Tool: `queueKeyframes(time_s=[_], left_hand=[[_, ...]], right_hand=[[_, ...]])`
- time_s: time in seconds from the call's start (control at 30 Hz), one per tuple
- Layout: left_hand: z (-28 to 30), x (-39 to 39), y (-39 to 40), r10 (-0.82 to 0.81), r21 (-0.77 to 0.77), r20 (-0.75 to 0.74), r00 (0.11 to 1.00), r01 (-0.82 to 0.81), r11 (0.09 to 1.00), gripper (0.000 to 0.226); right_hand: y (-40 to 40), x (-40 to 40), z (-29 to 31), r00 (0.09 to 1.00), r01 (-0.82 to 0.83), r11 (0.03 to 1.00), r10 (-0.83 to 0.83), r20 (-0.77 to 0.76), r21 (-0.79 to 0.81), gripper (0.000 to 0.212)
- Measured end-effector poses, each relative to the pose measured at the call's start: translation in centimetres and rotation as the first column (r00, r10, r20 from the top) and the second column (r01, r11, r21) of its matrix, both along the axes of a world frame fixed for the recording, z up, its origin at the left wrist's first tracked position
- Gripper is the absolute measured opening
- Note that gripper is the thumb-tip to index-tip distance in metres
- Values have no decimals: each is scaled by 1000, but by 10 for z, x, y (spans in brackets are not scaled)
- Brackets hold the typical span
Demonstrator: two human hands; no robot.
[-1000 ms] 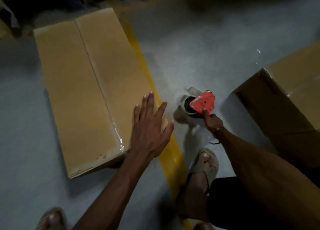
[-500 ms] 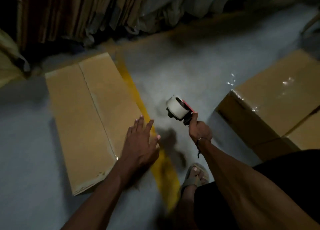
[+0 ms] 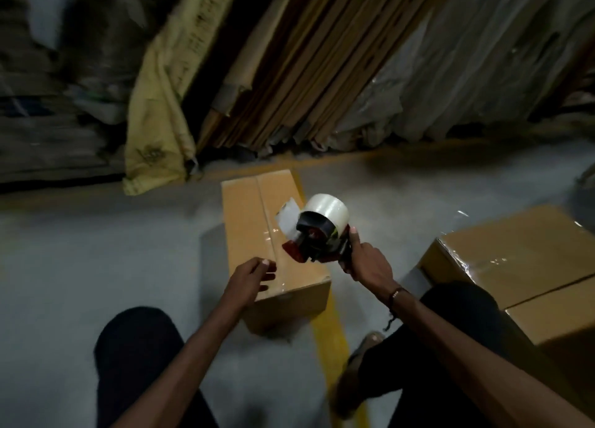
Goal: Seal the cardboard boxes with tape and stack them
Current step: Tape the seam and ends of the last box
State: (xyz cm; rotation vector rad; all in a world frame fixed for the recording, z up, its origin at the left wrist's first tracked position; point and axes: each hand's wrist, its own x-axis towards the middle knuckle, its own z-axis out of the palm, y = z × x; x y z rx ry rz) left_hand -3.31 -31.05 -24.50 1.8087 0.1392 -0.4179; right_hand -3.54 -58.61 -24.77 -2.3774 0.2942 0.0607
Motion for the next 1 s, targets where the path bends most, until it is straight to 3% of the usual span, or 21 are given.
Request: queueKeyframes(time_s=[0.13,0.27,0.37,0.47,0.7,0.9,1.0], left_hand=[[40,-49,5,225,-345,-278,934,-316,884,34],[60,-84,7,170,-583,-444,880,-428,691,38],[74,-96,10,121,-699,-500,857,-482,529,43],[86,-104,14,67,-746,-526,848,-498,442,47],[95,-115,19,5,-789,-525,851,-489,373,41],[91,-111,22,-67,-849,-513,856,-494,188,62],[93,-106,21,-11,-835,-507,862,-488,253,63]], right_hand=[[33,-45,37,994,-105,990,105,10,99,99],[59,-72,61,985,-171,979,170,12,109,106],[69,-81,81,977,-211,966,207,40,153,97],[70,-86,97,968,-250,946,244,56,207,94],[67,-89,107,965,-260,911,257,53,321,90],[61,-75,112,946,-313,856,318,57,412,99],[63,-65,113,933,-347,852,356,52,393,101]])
